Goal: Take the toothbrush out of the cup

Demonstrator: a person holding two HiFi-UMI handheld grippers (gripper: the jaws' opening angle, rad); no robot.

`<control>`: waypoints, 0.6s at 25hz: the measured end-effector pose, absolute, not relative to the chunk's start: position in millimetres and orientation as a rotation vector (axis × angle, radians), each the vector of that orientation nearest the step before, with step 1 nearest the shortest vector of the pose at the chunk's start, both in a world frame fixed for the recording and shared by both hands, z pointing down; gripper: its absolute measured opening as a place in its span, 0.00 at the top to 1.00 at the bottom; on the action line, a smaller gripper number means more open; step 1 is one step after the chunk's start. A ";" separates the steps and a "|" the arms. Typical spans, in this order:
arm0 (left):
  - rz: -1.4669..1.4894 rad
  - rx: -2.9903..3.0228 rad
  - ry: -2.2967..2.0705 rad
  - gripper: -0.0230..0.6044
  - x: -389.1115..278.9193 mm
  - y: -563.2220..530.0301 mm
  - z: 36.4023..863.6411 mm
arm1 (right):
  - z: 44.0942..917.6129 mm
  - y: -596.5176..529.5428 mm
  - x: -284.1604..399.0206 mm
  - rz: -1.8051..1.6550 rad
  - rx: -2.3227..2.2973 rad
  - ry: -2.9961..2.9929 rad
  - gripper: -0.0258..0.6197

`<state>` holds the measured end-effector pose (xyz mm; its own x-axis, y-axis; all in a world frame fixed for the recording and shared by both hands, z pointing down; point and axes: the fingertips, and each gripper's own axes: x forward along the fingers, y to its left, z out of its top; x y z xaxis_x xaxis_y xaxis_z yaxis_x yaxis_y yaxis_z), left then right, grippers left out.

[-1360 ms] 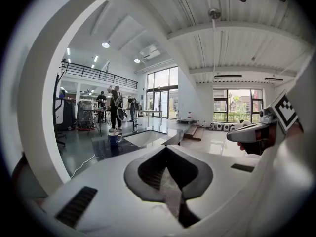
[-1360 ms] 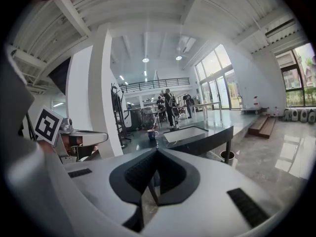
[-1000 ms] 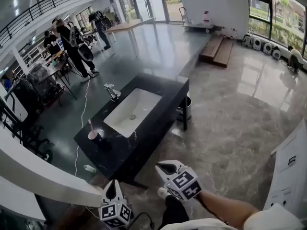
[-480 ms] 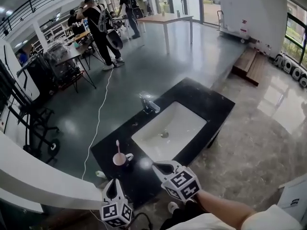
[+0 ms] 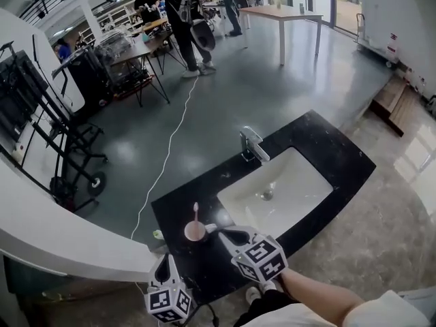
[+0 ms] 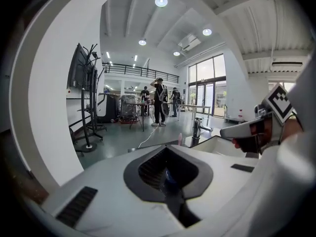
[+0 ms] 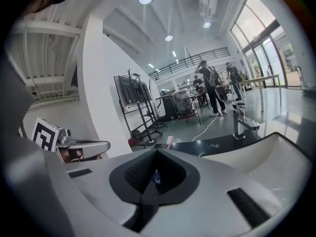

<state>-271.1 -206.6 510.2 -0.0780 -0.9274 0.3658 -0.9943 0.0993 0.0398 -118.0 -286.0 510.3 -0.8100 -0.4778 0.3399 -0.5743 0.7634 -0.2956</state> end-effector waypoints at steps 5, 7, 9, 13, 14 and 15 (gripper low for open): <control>0.324 1.868 -2.082 0.93 -276.8 -213.8 519.1 | 520.5 -295.7 -128.3 0.588 0.797 -2.702 0.97; 0.330 1.861 -2.079 0.93 -276.7 -215.4 521.6 | 524.3 -300.5 -129.9 0.611 0.797 -2.700 0.97; 0.337 1.855 -2.078 0.94 -277.2 -215.0 522.3 | 528.4 -305.3 -134.5 0.657 0.785 -2.708 0.93; 0.333 1.834 -2.078 0.93 -282.8 -211.1 521.2 | 539.3 -320.8 -150.3 0.891 0.778 -2.712 0.84; 0.338 1.828 -2.078 0.93 -284.0 -209.6 520.8 | 543.0 -324.5 -155.3 0.975 0.767 -2.705 0.75; 0.344 1.823 -2.079 0.93 -285.2 -208.4 520.6 | 547.1 -328.3 -160.3 1.049 0.754 -2.693 0.74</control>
<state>-285.2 -208.4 520.6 -0.1084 -0.9027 0.4163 -0.9888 0.1413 0.0489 -160.3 -328.3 547.1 -0.8615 -0.3981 0.3152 -0.5065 0.6281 -0.5907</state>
